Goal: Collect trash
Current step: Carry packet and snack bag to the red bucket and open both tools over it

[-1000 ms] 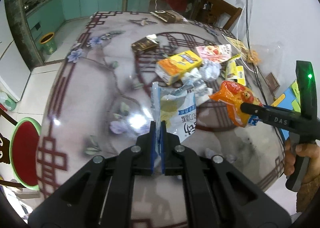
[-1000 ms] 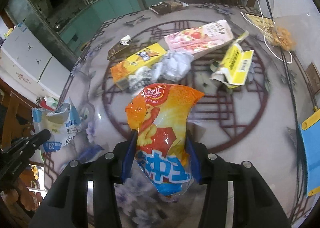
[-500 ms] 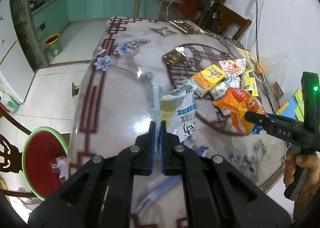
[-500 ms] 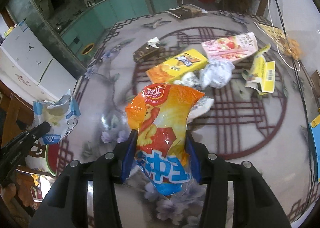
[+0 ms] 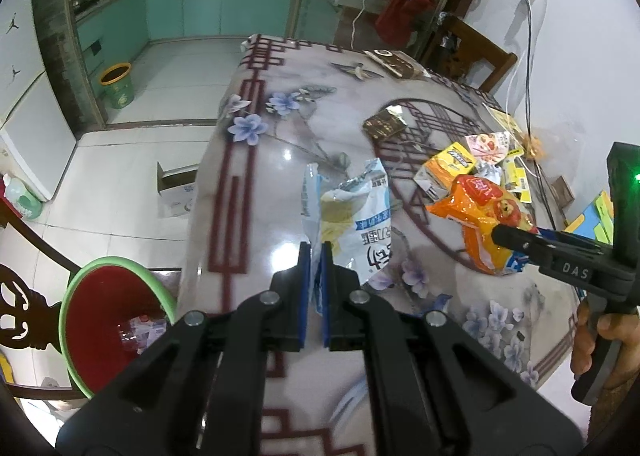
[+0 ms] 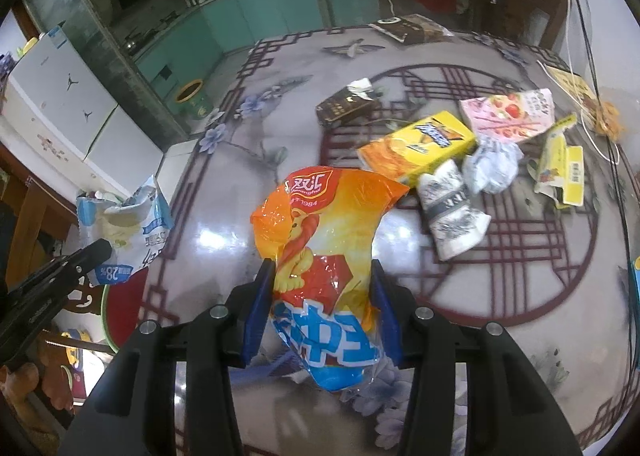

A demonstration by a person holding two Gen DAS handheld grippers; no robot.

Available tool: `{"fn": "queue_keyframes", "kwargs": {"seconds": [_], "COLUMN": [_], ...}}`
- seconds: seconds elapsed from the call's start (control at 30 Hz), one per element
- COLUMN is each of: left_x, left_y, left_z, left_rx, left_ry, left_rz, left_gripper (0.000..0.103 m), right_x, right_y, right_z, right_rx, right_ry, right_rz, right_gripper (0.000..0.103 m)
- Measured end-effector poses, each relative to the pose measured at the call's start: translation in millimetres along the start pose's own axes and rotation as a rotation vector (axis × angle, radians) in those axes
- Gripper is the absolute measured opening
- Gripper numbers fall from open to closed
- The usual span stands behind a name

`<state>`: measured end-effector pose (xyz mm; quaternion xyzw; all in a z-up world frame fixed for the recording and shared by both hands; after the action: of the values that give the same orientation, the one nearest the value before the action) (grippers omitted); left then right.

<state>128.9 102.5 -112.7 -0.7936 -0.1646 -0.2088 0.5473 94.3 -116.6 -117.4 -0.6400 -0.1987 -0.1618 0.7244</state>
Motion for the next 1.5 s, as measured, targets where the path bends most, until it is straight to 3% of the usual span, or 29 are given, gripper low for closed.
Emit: {"fn": "queue_keyframes", "kwargs": {"seconds": [0.63, 1.2, 1.5], "left_x": [17, 5, -12], "left_y": [-7, -18, -34], "left_z": [64, 163, 215], "left_rx": [0.039, 0.179, 0.264], "left_ry": [-0.082, -0.243, -0.338], "left_rz": [-0.022, -0.021, -0.022], "left_gripper": [0.003, 0.003, 0.003], "right_x": [33, 49, 42], "right_y": [18, 53, 87], "right_z": [65, 153, 213], "right_rx": [0.053, 0.173, 0.255], "right_ry": [-0.085, -0.234, -0.348], "right_rz": [-0.008, 0.042, 0.125], "right_gripper": [0.046, 0.046, 0.045]}}
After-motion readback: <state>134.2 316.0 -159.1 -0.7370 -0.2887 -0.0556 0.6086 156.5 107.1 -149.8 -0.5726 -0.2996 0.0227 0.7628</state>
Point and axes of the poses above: each gripper's, at about its wrist camera, not at the fingertips, and y roughly the way its jaws point, z to its left, x to its top, the point moved 1 cm from there along y, roughly the way its jaws point, and after that the axes turned 12 degrees about -y, right-handed, at the moved point
